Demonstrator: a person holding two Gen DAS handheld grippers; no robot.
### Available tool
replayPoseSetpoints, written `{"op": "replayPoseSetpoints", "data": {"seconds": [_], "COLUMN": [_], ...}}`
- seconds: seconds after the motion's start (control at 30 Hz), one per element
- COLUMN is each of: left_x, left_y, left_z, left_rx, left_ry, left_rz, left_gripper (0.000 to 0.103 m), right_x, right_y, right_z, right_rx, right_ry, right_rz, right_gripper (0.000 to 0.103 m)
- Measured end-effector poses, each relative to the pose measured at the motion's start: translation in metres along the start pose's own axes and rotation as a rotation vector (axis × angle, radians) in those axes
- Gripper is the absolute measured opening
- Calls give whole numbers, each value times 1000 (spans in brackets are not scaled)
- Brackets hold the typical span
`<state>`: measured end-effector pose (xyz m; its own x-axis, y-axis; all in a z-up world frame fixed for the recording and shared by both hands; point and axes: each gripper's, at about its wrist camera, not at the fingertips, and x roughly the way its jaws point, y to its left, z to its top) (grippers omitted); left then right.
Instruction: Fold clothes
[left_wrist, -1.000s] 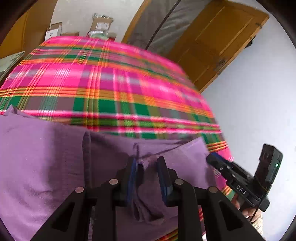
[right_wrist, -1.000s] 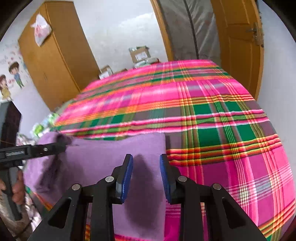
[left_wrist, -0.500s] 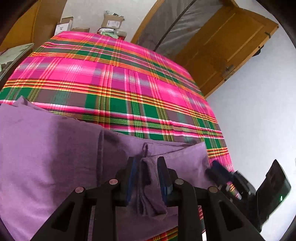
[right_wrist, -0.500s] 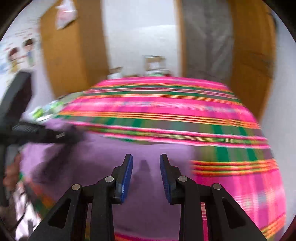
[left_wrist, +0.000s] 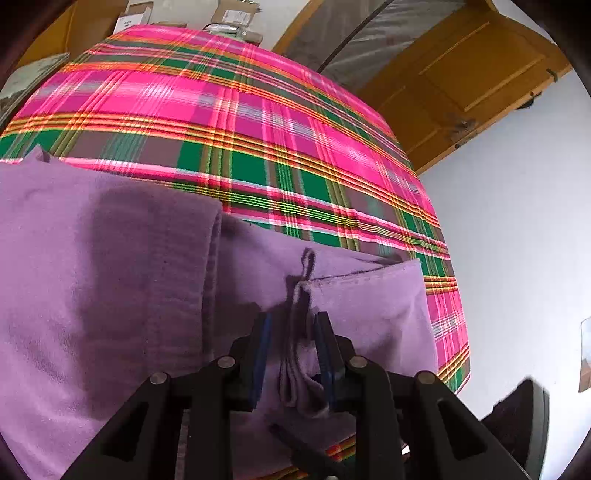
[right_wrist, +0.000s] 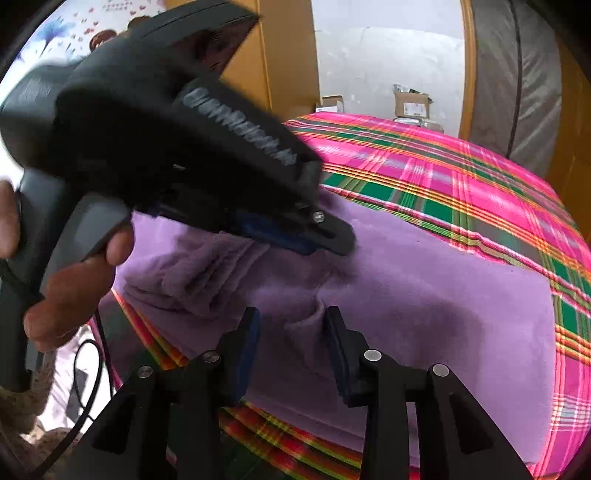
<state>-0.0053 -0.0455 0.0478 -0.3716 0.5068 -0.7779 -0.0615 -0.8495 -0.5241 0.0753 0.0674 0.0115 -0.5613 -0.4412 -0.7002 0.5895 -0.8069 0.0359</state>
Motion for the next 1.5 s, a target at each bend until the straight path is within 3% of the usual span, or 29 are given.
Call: {"op": "replayPoseSetpoints", "data": {"seconds": [0.1, 0.17, 0.23, 0.3, 0.57, 0.77, 0.83, 1.03, 1.2, 1.37, 1.5], "left_x": [4, 8, 11, 13, 21, 22, 16, -22, -48, -65, -81], "left_y": [-2, -1, -1, -2, -6, -3, -5, -11, 7, 40, 63], "left_z": [3, 6, 8, 11, 21, 26, 25, 26, 20, 9, -3], "left_rx": [19, 10, 8, 14, 36, 19, 20, 56, 41, -10, -51], "left_ry": [9, 23, 19, 8, -35, -33, -47, -130, -162, -170, -183], "left_rz": [5, 9, 6, 1, 3, 7, 9, -4, 41, 104, 126], "left_gripper": [25, 25, 25, 25, 21, 21, 21, 22, 23, 23, 23], "right_x": [2, 2, 1, -1, 0, 4, -1, -23, -27, 6, 8], "right_y": [3, 3, 2, 2, 5, 3, 4, -5, -19, -28, -23], "right_z": [-1, -1, 0, 1, 3, 3, 3, 15, 19, 16, 3], "right_rx": [-19, -13, -6, -6, -23, -9, -7, 58, 128, 120, 98], "right_ry": [-9, -14, -17, -20, -10, 21, 22, -36, -65, 0, 29], "right_rz": [-51, -70, -87, -83, -59, -26, 5, 124, 47, 13, -8], "right_gripper": [38, 30, 15, 11, 10, 22, 28, 28, 28, 28, 29]}}
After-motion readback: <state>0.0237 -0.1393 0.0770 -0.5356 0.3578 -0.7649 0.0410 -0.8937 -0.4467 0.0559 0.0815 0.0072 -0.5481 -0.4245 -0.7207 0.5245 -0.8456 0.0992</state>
